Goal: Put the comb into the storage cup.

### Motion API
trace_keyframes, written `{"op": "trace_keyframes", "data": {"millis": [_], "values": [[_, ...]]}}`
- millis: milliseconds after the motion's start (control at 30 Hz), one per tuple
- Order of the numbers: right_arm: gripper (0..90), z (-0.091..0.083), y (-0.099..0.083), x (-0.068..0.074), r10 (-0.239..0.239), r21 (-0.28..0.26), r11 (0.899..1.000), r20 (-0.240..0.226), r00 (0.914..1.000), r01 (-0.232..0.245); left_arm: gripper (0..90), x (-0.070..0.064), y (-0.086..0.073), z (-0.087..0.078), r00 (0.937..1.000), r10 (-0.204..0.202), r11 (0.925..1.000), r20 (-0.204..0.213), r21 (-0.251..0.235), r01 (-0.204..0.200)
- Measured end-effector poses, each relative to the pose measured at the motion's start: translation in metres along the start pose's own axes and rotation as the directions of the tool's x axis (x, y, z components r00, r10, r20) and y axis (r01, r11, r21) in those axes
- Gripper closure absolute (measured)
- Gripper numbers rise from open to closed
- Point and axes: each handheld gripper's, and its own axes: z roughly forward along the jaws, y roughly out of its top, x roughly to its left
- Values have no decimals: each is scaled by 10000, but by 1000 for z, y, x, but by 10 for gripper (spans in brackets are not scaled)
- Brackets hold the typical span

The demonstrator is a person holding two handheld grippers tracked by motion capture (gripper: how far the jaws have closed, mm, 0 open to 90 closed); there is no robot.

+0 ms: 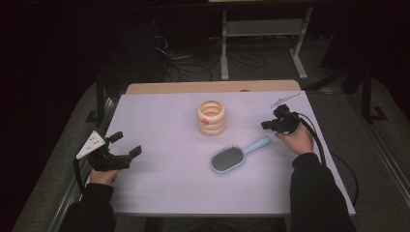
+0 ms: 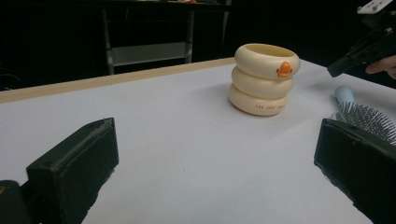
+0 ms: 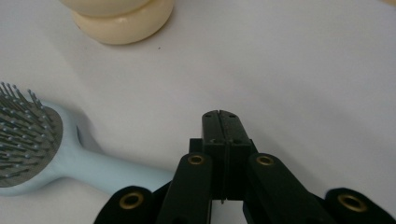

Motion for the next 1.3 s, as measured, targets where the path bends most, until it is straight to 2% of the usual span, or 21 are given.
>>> {"op": "trace_keyframes", "data": {"millis": [367, 667, 967, 1100, 1200, 1300], "values": [[888, 18, -2, 5, -209, 862, 9960, -83, 9997, 216, 0, -1, 0, 0, 10000, 6, 10000, 29, -2, -6], [889, 22, -5, 6, -306, 1296, 9911, -80, 9995, 314, 0, -1, 0, 0, 10000, -8, 10000, 35, 5, 8], [889, 22, -10, 8, -785, 1789, 9808, 0, 9969, 772, 0, -1, 0, 1, 10000, 21, 10000, -30, 27, -21], [889, 17, -17, 4, -614, 1689, 9838, -5, 9981, 606, 0, 0, 0, 0, 10000, 16, 10000, -33, -3, -16], [888, 14, -21, 5, -734, 1744, 9823, 191, 9971, 689, 0, -1, 1, 0, 10000, 44, 10000, -17, -12, -44], [889, 10, -26, 6, -778, 1665, 9833, 187, 9968, 736, 0, -1, 0, 0, 10000, 80, 10000, -7, -7, -80]]}}
